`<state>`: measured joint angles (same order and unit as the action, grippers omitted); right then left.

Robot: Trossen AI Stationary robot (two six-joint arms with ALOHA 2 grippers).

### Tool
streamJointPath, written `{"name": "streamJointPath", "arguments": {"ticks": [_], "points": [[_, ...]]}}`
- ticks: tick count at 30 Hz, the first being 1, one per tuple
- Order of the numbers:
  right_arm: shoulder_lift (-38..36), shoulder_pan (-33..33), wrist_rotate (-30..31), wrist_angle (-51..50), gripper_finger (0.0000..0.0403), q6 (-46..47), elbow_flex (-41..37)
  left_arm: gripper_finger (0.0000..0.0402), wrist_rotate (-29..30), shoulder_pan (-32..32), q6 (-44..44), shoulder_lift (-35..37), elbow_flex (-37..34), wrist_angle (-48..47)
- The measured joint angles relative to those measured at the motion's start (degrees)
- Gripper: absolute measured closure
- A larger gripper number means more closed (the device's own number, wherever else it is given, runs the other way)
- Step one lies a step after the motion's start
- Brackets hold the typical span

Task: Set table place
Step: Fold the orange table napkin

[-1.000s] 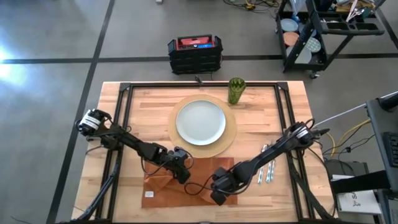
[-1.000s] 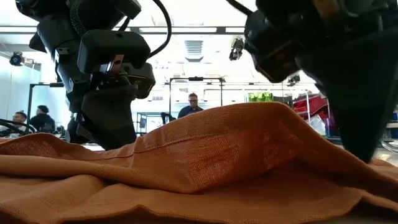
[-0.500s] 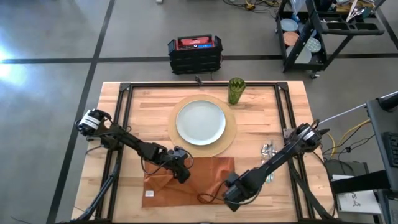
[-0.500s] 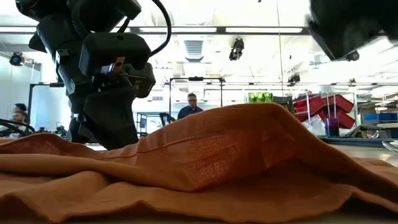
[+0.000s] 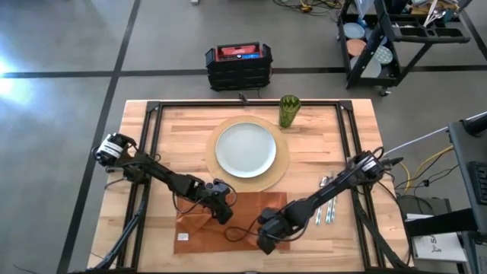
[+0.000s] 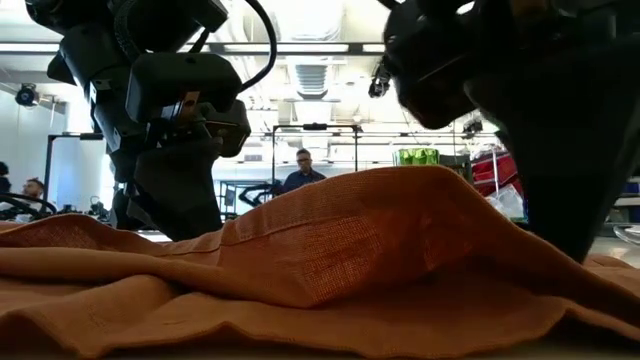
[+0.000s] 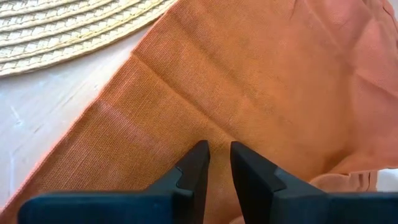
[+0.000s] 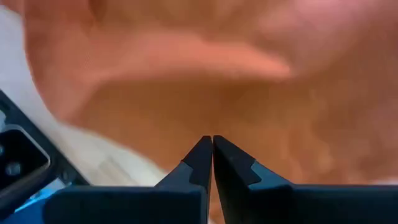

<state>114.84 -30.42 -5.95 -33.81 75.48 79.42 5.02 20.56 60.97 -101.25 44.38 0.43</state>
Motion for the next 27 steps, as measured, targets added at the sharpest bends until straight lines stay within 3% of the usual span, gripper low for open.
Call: {"name": "streamJointPath", "arguments": {"ticks": [5, 16, 22, 27], "points": [[0.58, 0.35, -0.85, 0.43, 0.0403, -0.85, -0.36, 0.0342, -0.02, -0.02, 0.09, 0.0, 0.0, -0.06], [0.3, -2.76, -7.68, -16.1, 0.0403, 1.48, -0.74, 0.0342, 0.36, -0.07, 0.39, 0.0, 0.09, 0.01], [-2.43, -4.19, -4.62, -14.1, 0.0403, 4.37, 1.95, 0.0342, 0.58, -0.02, 0.59, 0.0, 0.07, -0.19], [-2.84, -2.23, 0.43, -13.55, 0.0403, -0.18, 4.89, 0.0342, 0.29, 0.0, 0.42, 0.38, 0.07, -0.18]]}}
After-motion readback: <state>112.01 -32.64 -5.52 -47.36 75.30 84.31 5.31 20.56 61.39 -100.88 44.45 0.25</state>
